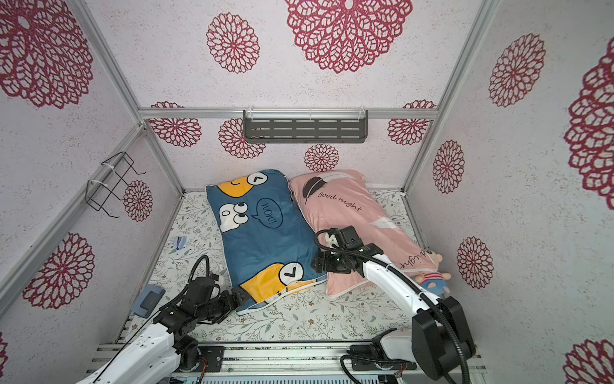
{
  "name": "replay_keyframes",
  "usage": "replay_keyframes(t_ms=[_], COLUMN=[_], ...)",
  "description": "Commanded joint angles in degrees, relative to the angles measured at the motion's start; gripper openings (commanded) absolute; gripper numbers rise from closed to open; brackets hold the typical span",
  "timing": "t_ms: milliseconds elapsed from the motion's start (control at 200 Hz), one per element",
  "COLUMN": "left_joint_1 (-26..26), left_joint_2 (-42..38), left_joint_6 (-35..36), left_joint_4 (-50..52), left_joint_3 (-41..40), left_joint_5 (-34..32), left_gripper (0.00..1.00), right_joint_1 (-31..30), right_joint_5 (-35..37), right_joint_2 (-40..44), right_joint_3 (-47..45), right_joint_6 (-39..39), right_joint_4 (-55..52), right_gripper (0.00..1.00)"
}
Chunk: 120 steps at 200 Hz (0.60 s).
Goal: Zip up pillowcases
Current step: Pick up the pillowcase from the center of the board.
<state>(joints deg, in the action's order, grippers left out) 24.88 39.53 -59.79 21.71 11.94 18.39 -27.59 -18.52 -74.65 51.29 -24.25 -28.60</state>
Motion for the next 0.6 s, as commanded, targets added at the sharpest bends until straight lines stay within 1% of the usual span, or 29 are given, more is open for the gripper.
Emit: replay_keyframes(t_ms=[0,65,90,160,335,425,515,595], left_joint_1=[0.3,0.4,0.5,0.9,2.4,3.9,5.2,5.5], left_joint_2=[-0.7,-2.9,-4.1,-8.3,-20.5,-25.6,-26.6,-23.6], left_joint_6=[-1.3,-4.1,-5.1,-6.8,-11.0,-14.2,-16.0,-15.2], left_joint_4=[2.6,-0.1,-0.3,1.6,13.0,13.8,11.4,9.9], left_joint_3=[-3.5,-6.7,-7.4,-8.2,-7.1,-7.1,-7.4,-6.0], left_joint_5=[-1.0,0.1,0.2,0.5,0.2,-0.9,-2.3,-2.6], left_gripper=[0.98,0.98,1.00,0.88,0.60,0.46,0.33,0.24], right_joint_1=[-0.5,-0.7,-0.7,-0.8,-1.6,-3.0,-5.4,-8.4], right_joint_5=[-1.2,-1.1,-1.1,-0.8,-0.8,-1.0,-1.7,-2.3], right_joint_2=[-0.1,-0.3,-0.3,-0.2,-0.9,-1.6,-2.5,-3.4], right_joint_3=[1.1,1.3,1.4,1.5,1.8,1.8,1.9,2.1], right_joint_6=[-1.1,-1.1,-1.2,-1.1,-1.5,-2.2,-3.9,-6.0], right_joint_4=[1.2,1.0,1.0,0.8,1.2,2.3,4.2,6.6], right_gripper=[0.87,0.86,0.86,0.86,0.85,0.84,0.83,0.82])
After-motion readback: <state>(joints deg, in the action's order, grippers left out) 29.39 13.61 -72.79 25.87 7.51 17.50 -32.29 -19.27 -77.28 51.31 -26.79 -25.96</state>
